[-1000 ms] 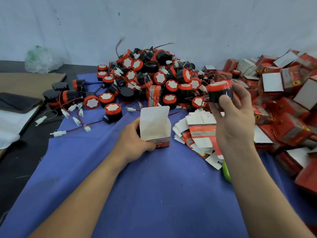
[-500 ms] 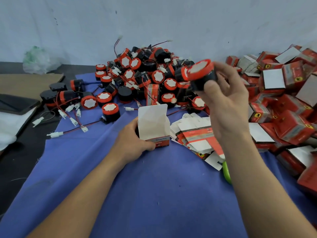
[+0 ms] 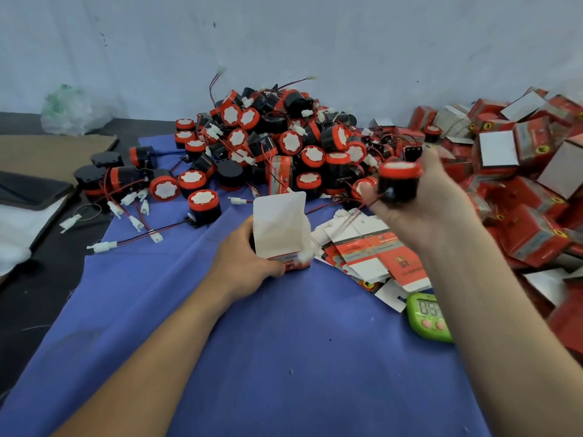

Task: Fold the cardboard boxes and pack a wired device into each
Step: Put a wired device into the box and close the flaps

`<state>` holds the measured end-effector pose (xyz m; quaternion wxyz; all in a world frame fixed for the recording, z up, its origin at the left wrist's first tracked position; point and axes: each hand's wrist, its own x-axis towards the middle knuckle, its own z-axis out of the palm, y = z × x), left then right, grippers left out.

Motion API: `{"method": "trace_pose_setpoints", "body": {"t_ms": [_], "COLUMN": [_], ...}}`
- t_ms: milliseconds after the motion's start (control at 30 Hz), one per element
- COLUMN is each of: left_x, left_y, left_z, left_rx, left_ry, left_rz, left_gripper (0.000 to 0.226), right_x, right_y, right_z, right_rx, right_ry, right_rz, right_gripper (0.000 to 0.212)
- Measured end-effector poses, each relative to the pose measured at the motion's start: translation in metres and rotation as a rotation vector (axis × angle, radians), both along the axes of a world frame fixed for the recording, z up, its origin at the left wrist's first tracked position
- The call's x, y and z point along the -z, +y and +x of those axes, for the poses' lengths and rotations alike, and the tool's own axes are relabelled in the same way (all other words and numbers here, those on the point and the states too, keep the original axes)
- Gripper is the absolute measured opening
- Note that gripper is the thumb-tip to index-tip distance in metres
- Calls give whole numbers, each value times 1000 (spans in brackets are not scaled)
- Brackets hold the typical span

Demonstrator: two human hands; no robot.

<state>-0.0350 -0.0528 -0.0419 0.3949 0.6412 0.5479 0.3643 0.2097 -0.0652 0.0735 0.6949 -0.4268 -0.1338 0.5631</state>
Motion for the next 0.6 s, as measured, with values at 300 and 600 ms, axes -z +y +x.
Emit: {"method": "trace_pose_setpoints", "body": {"t_ms": [300, 600], "left_x": [0, 2], "left_y": [-2, 3], "left_z": [2, -4], "left_rx": [15, 115], "left_ry": [-25, -52], "left_rz": [24, 111], "left_gripper": [82, 78], "right_x": [9, 7], "right_y": [-14, -32], "right_z": [1, -76], "right_rx": [-251, -449], "right_ry": [-503, -1599], "right_rz": [128, 191], "right_gripper": [17, 40]}}
